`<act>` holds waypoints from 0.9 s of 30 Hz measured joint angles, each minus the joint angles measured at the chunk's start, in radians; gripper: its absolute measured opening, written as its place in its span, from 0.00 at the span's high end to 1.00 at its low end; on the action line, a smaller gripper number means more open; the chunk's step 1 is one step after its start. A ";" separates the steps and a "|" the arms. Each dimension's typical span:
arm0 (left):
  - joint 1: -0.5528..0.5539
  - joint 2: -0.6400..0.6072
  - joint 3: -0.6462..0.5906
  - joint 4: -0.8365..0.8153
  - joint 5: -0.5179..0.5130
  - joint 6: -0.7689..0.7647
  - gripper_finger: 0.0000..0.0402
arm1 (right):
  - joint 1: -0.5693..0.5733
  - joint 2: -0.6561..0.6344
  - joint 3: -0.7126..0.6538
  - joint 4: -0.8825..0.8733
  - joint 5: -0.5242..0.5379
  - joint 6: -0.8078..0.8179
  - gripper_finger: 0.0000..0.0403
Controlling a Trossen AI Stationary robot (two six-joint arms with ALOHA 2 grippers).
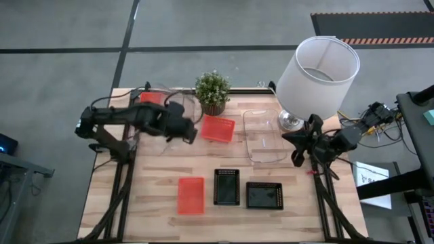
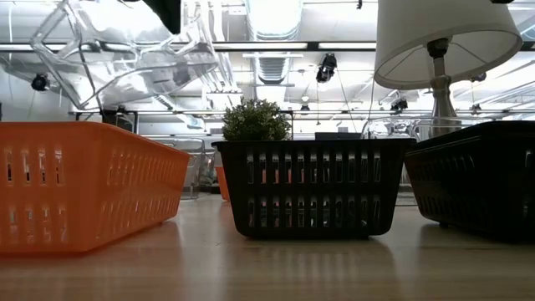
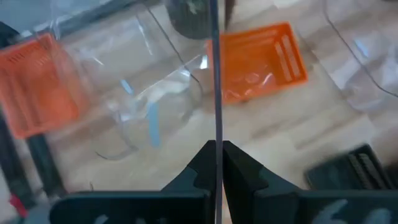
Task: Stack baskets by color
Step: Stack the bottom transparent bin on the top transparent bin
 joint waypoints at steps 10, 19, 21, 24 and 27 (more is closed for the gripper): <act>0.210 0.007 -0.002 0.003 -0.106 0.129 1.00 | 0.000 -0.002 0.000 0.000 0.000 -0.001 0.98; 0.383 0.006 -0.004 0.047 -0.086 0.042 1.00 | 0.000 -0.002 -0.001 -0.003 0.000 -0.005 0.98; 0.429 0.008 -0.004 0.055 -0.045 0.018 1.00 | 0.000 -0.002 -0.001 -0.004 0.000 -0.006 0.98; 0.502 0.010 -0.006 0.061 -0.010 0.014 1.00 | 0.000 -0.002 -0.001 -0.004 0.000 -0.010 0.98; 0.549 0.022 -0.010 0.098 -0.002 0.017 1.00 | 0.000 -0.002 -0.001 -0.015 0.000 -0.013 0.98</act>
